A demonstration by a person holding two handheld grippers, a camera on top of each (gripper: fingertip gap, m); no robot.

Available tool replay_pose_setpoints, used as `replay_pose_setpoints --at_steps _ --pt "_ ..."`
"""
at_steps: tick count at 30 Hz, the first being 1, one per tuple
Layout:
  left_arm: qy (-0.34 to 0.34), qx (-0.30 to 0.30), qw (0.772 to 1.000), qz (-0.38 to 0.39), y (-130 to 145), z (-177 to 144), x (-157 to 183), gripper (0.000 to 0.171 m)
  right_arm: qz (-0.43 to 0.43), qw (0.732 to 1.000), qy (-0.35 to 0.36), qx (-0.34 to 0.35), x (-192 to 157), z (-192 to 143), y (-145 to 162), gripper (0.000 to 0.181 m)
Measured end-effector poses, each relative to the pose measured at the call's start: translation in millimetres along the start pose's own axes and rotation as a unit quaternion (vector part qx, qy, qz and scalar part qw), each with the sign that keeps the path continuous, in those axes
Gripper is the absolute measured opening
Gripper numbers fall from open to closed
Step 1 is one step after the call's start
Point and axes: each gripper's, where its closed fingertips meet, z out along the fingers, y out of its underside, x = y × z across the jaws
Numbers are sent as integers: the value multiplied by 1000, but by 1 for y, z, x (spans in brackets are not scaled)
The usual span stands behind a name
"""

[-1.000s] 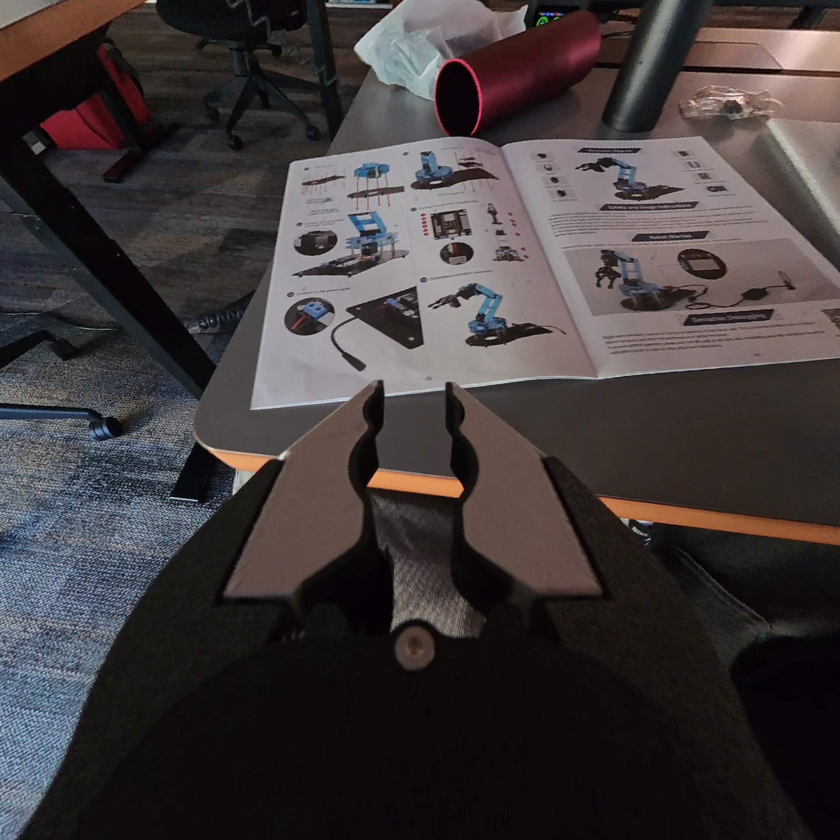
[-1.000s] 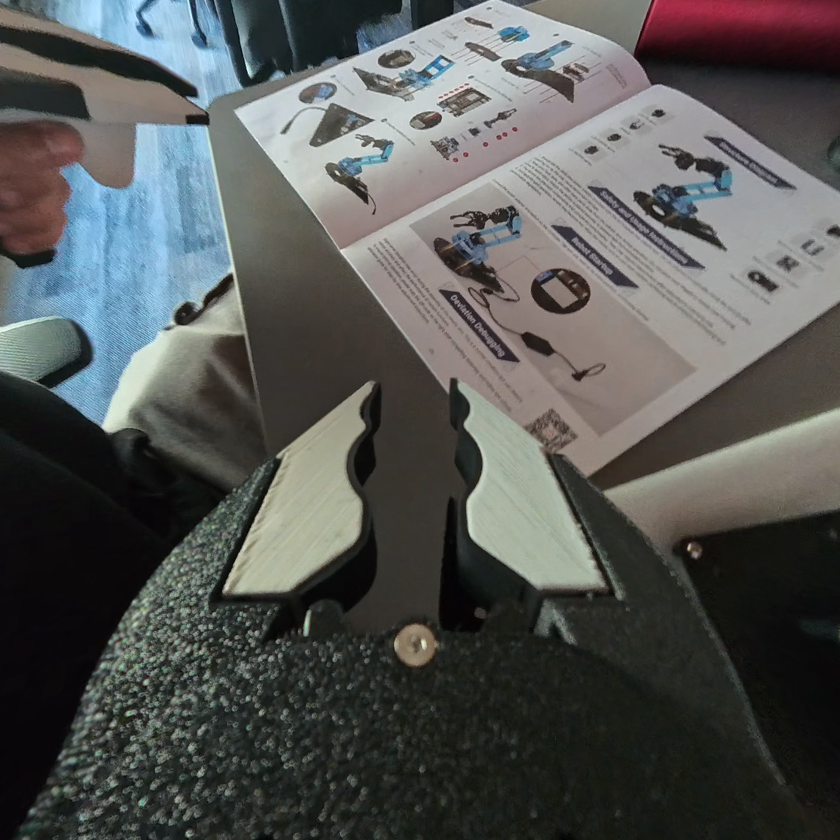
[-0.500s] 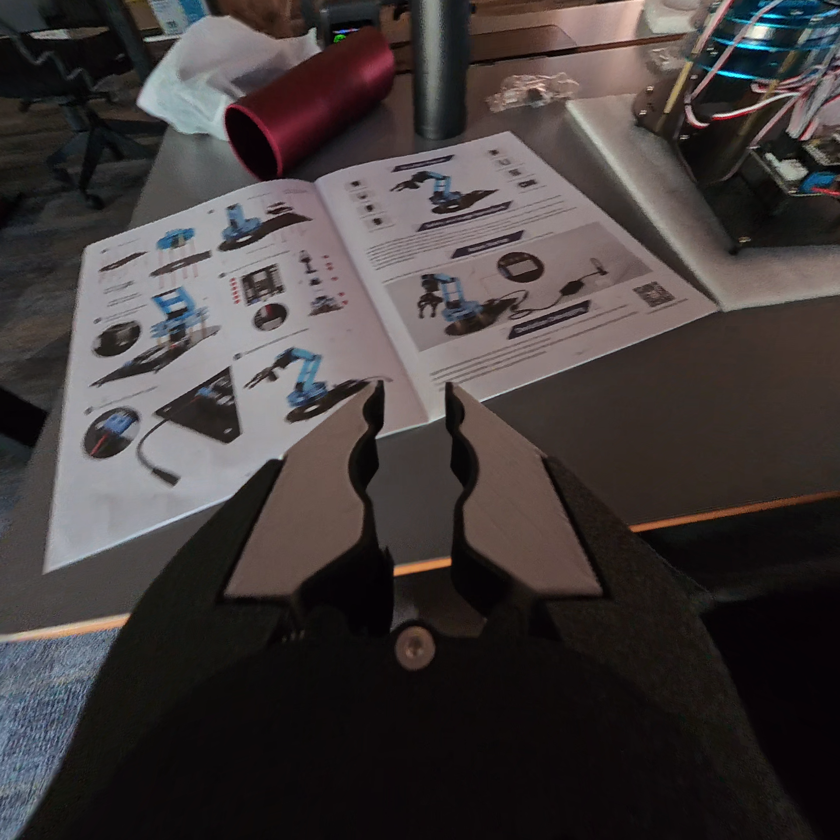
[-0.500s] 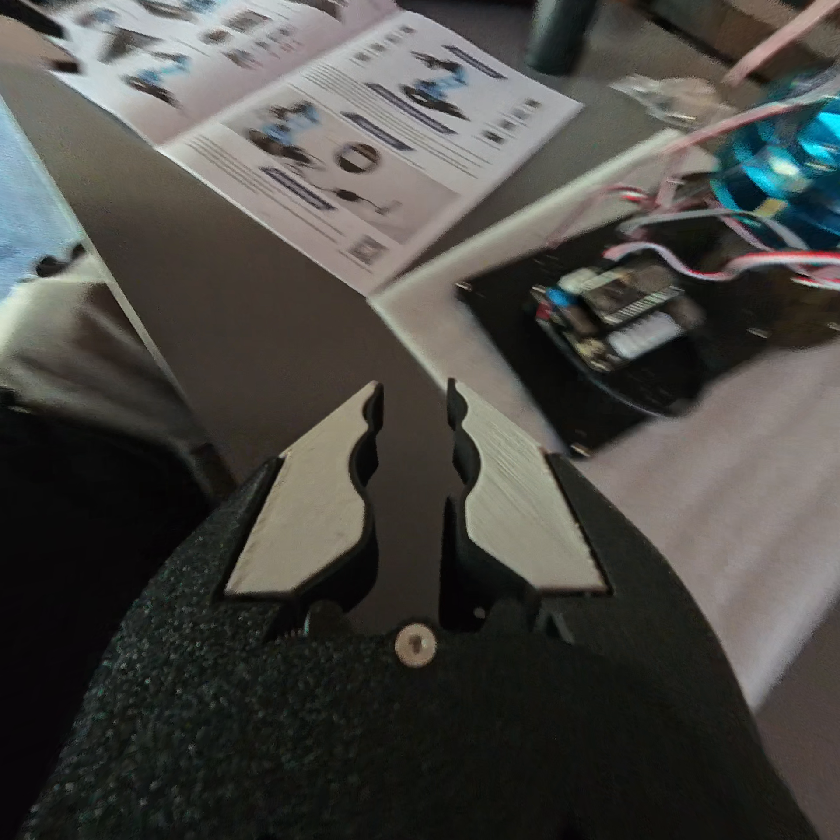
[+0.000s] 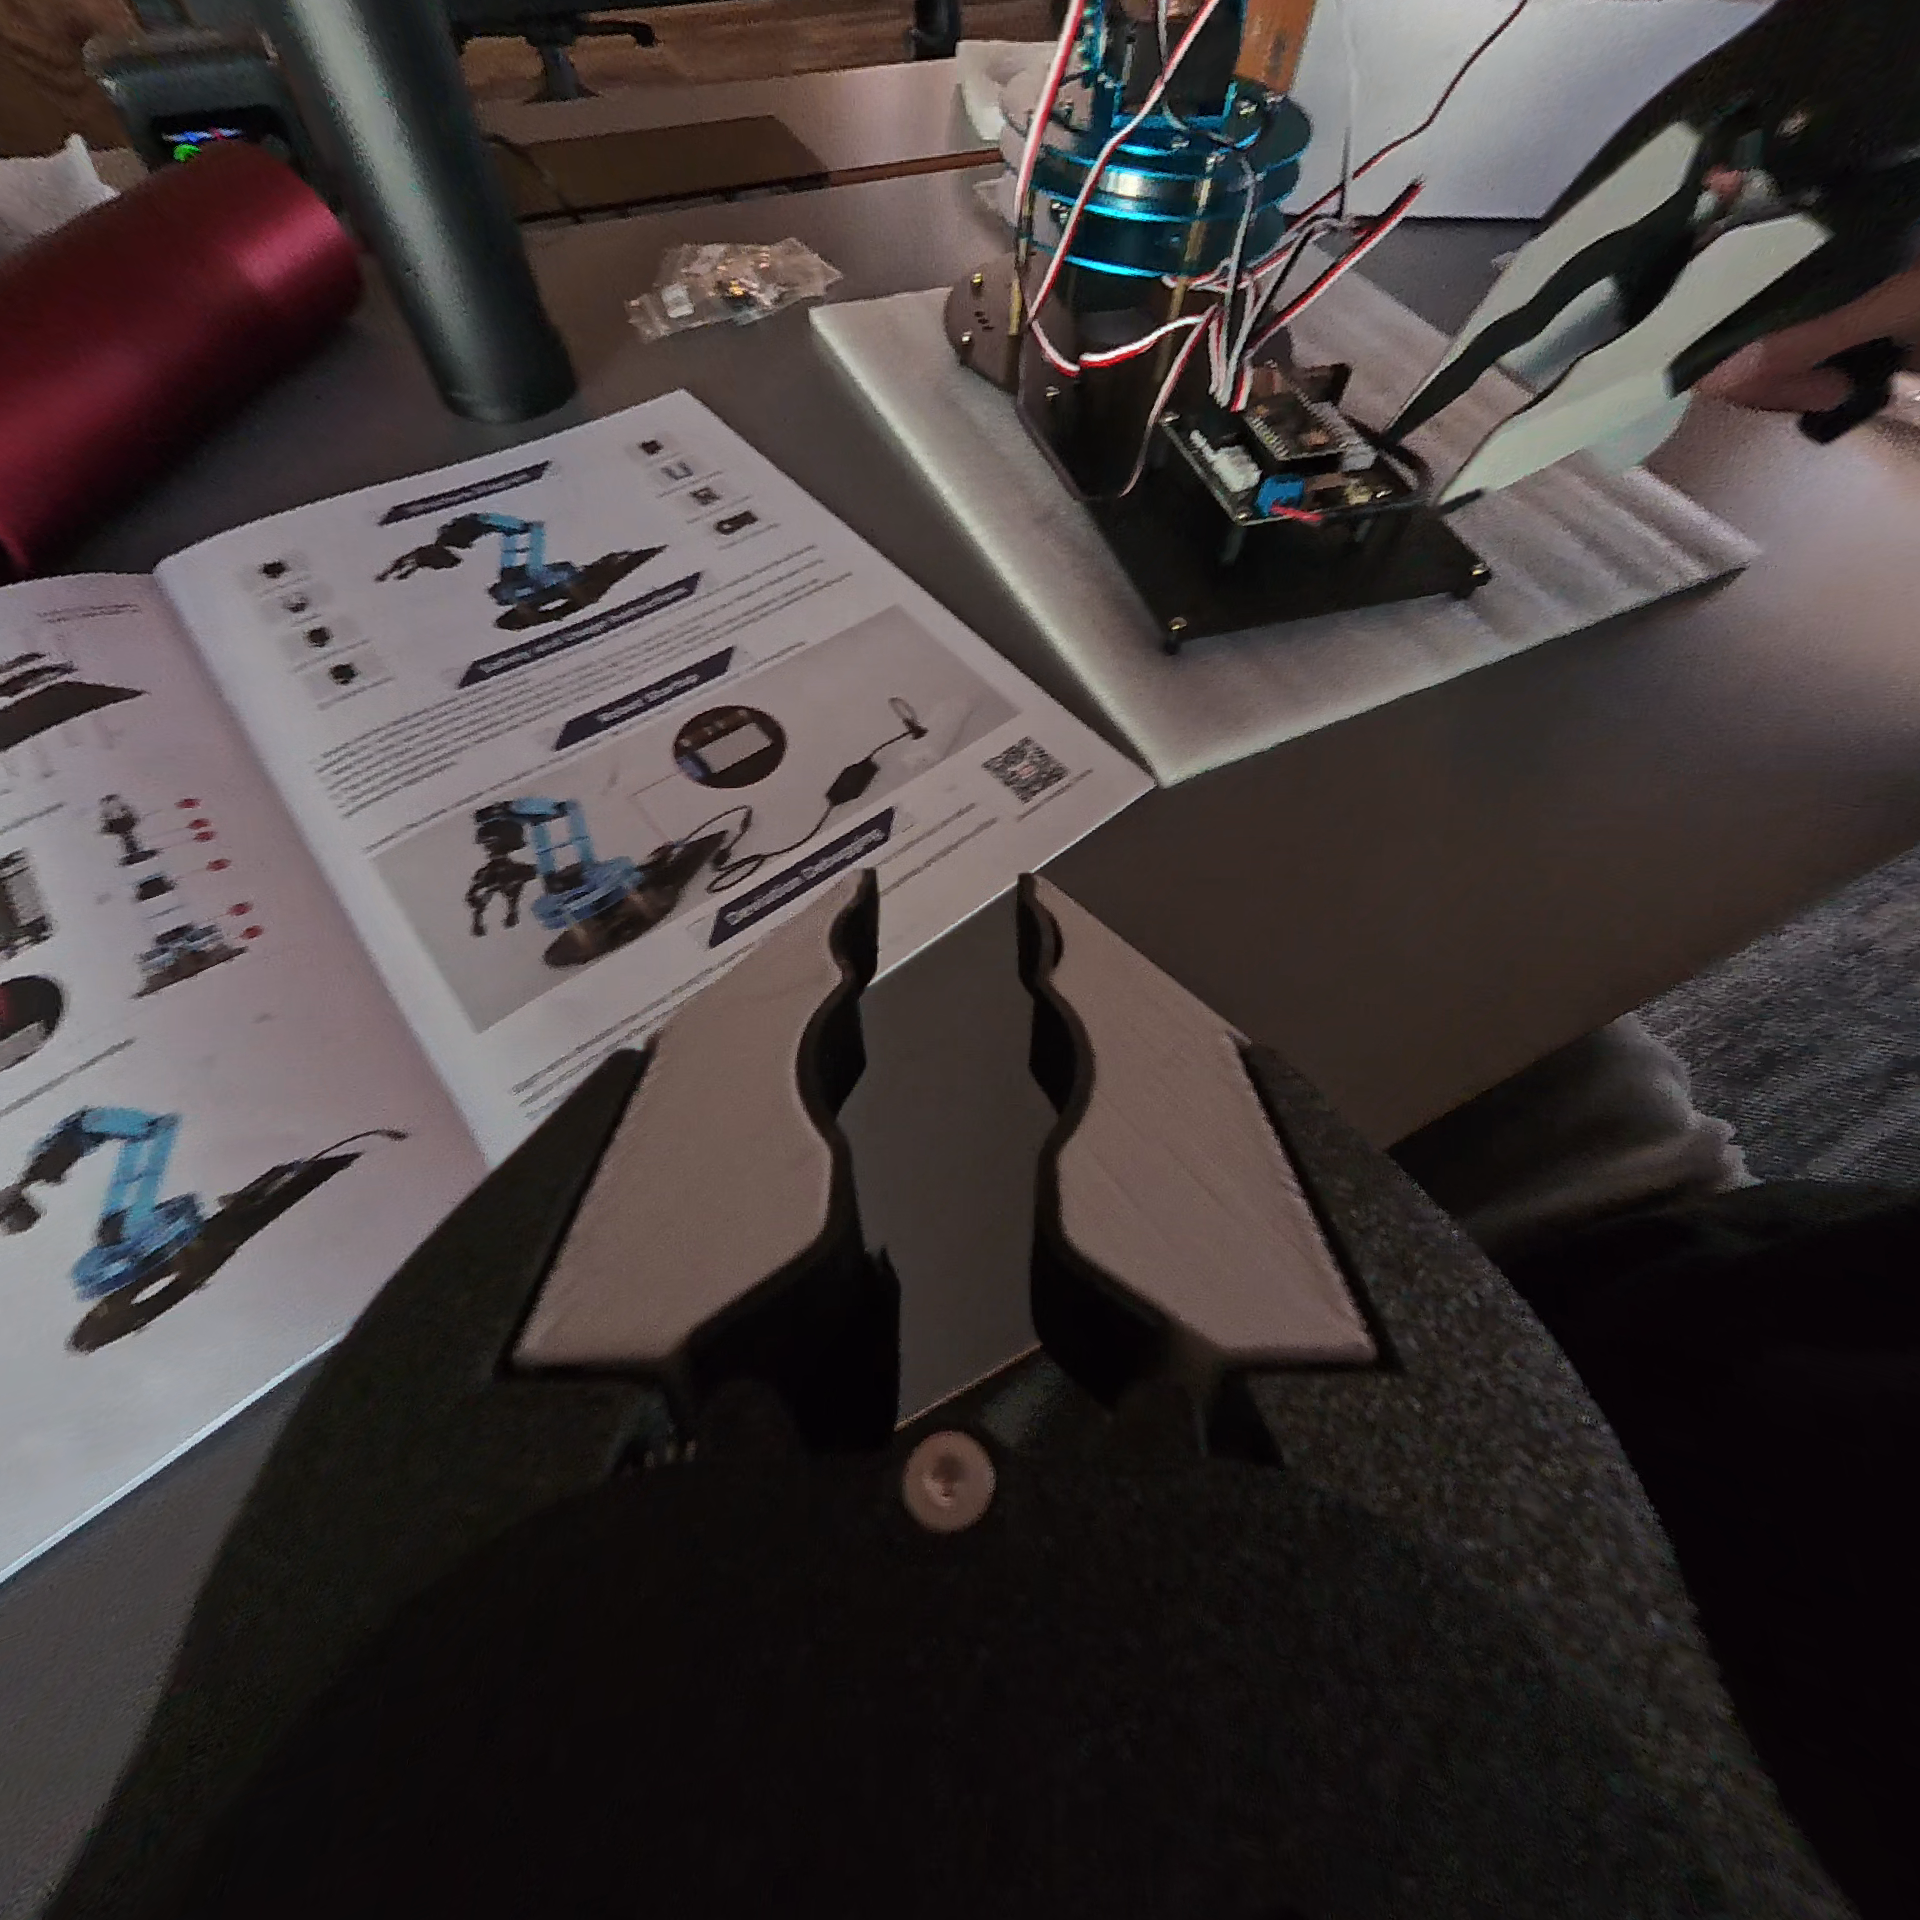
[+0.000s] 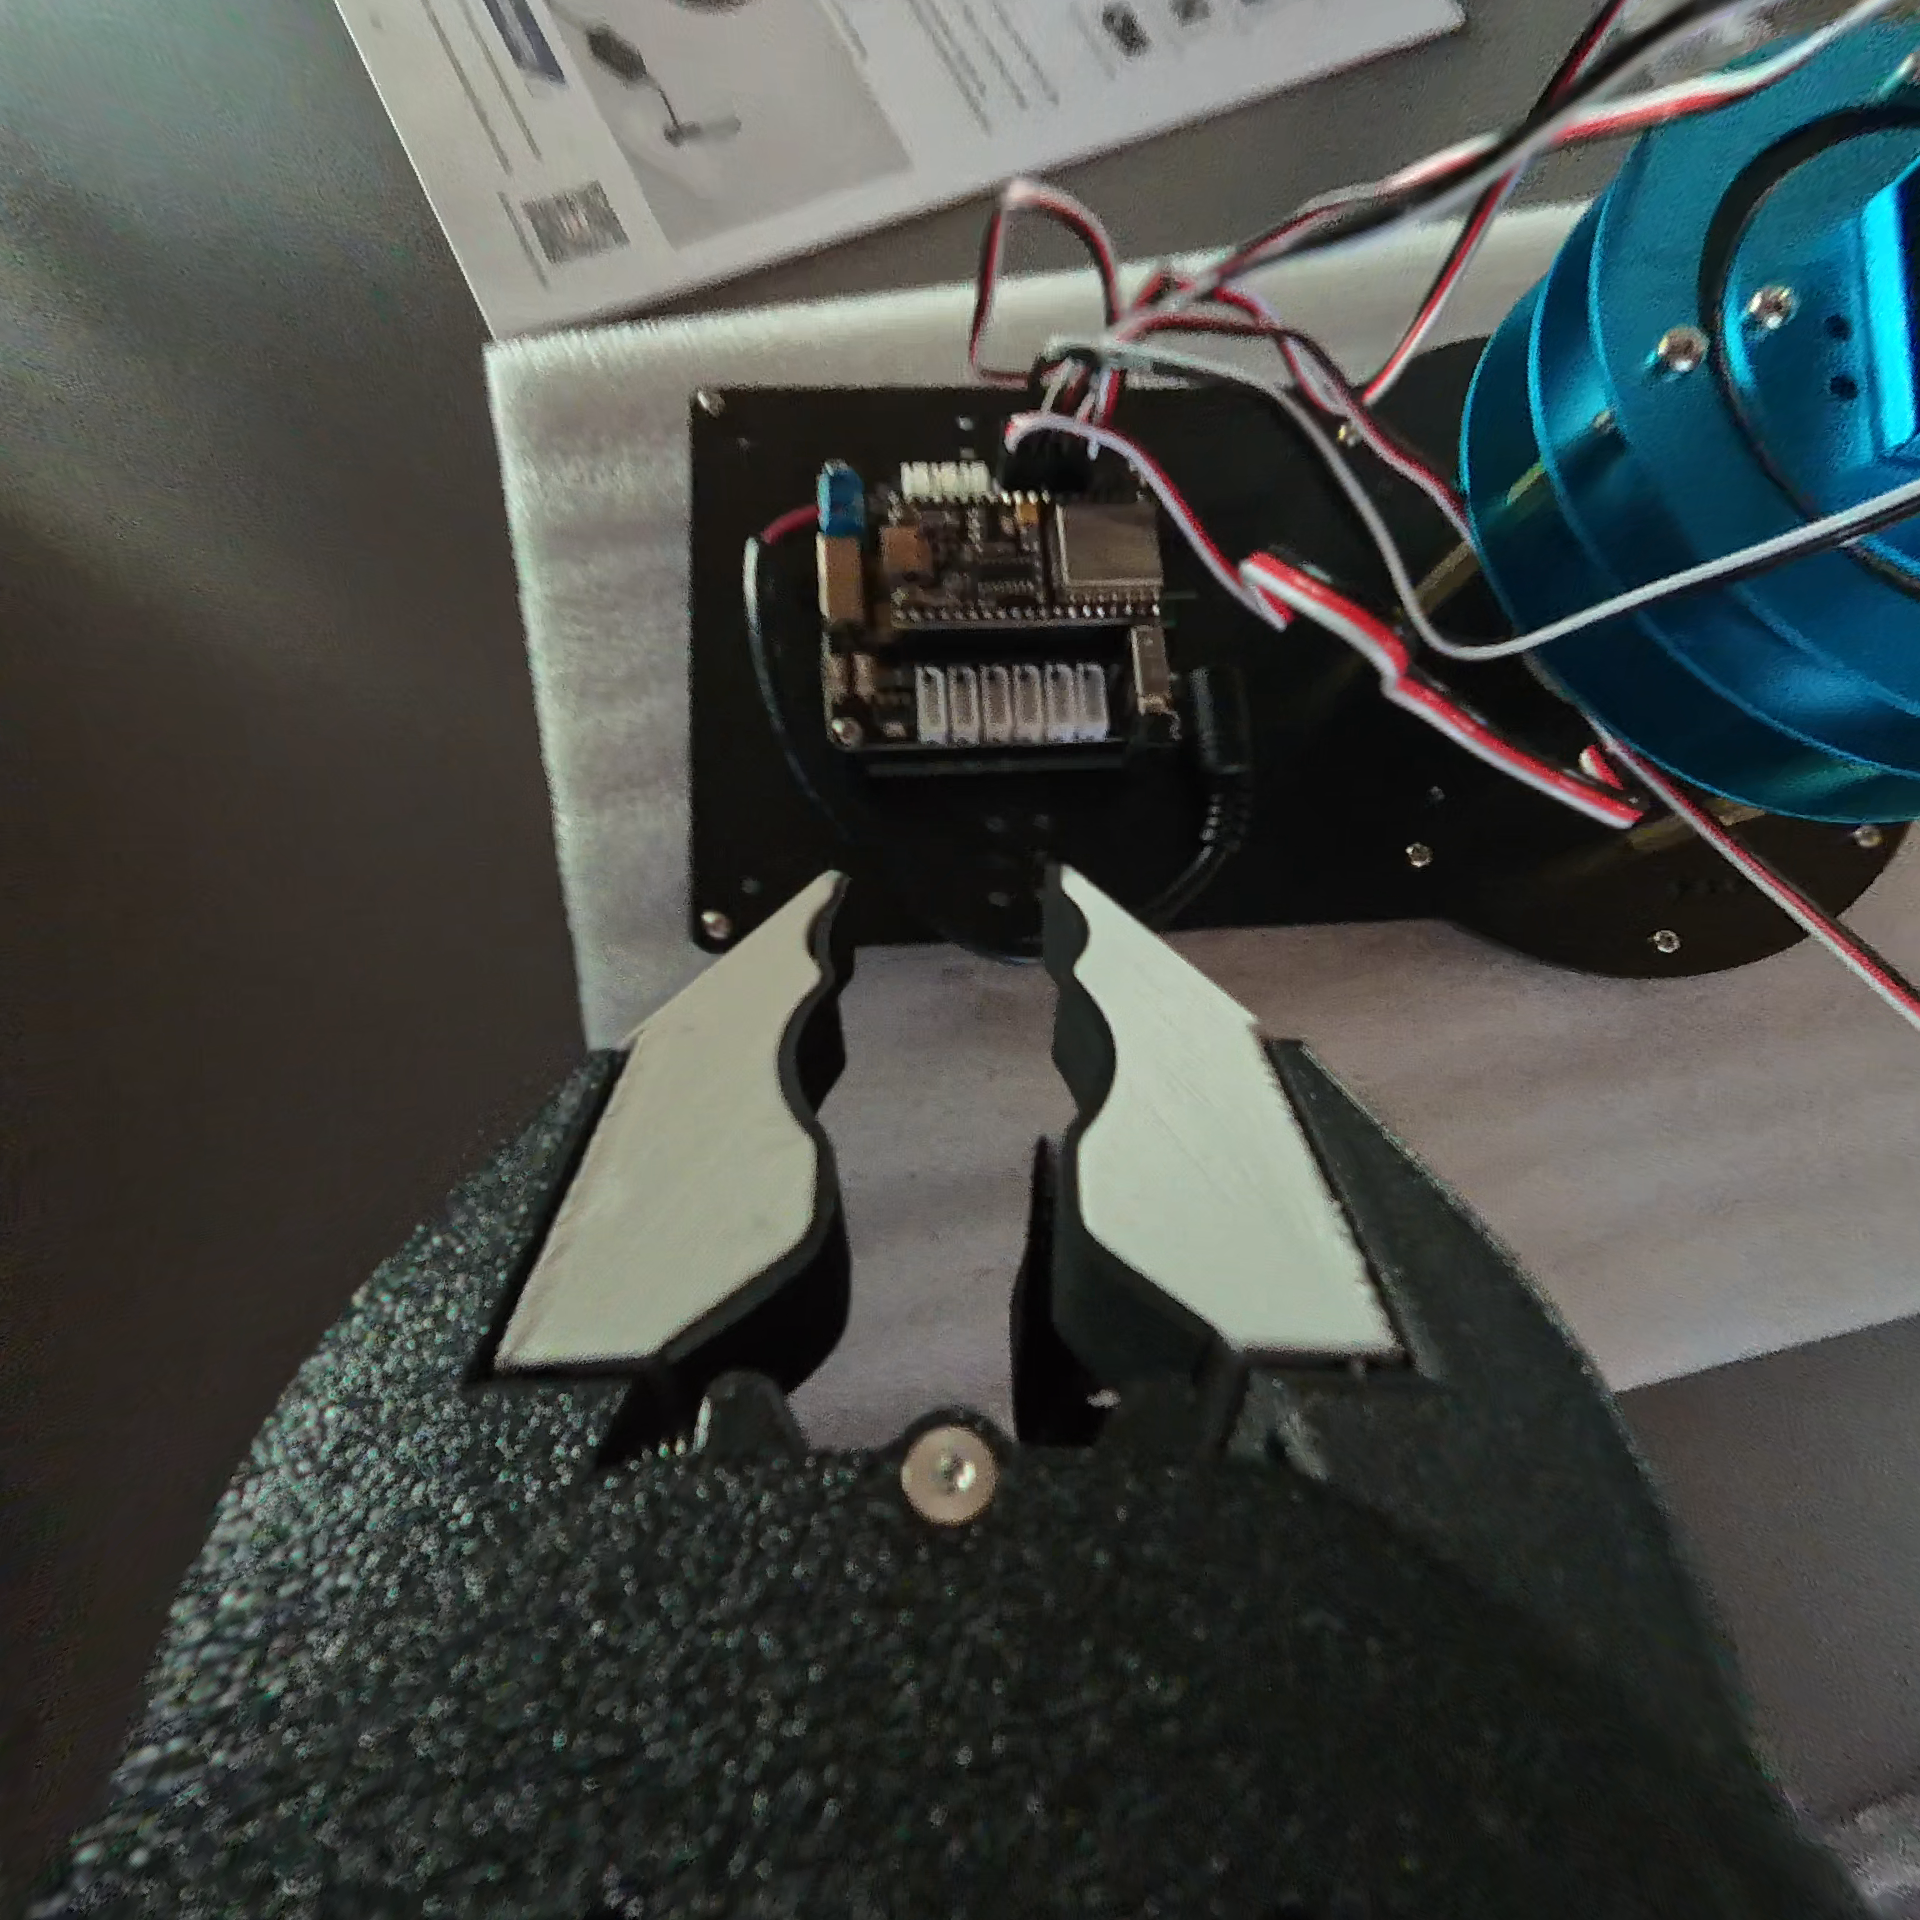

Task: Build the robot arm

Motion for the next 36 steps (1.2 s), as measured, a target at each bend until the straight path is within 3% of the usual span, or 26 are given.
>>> replay_pose_setpoints --at_steps 3,5,8,11,13,15,17,18,21,27,34,36 --pt "18 0 1000 -7 -6 7 11 26 -2 998 -49 -25 -6 2 10 21" --pt "26 -3 1000 -9 -9 13 16 26 15 997 -63 -30 -10 0 12 22" --pt "31 -9 999 -6 -13 23 17 26 24 989 -125 -68 -43 -4 25 10" --pt "47 -10 999 -9 -19 32 21 26 33 993 -92 -66 -53 -4 26 23" --pt "62 -12 998 -12 -22 39 25 26 45 993 -91 -61 -64 -5 25 45" --pt "76 -13 997 -15 -25 45 29 26 47 995 -72 -58 -69 -5 24 38" --pt "86 -14 996 -15 -26 49 31 26 53 989 -137 -8 -98 -11 6 15" --pt "89 -16 996 -14 -27 51 32 26 63 987 -148 22 -106 -12 -5 14" --pt "95 -16 995 -15 -28 55 33 26 93 974 -201 40 -140 -3 -19 37" --pt "131 -24 991 -30 -27 63 44 25 95 988 -117 31 -155 40 -41 38" --pt "146 -17 989 -18 -31 65 51 25 136 979 -147 15 -186 50 -50 51" --pt "148 -12 989 -20 -32 63 52 26 164 967 -192 31 -201 47 -56 51"
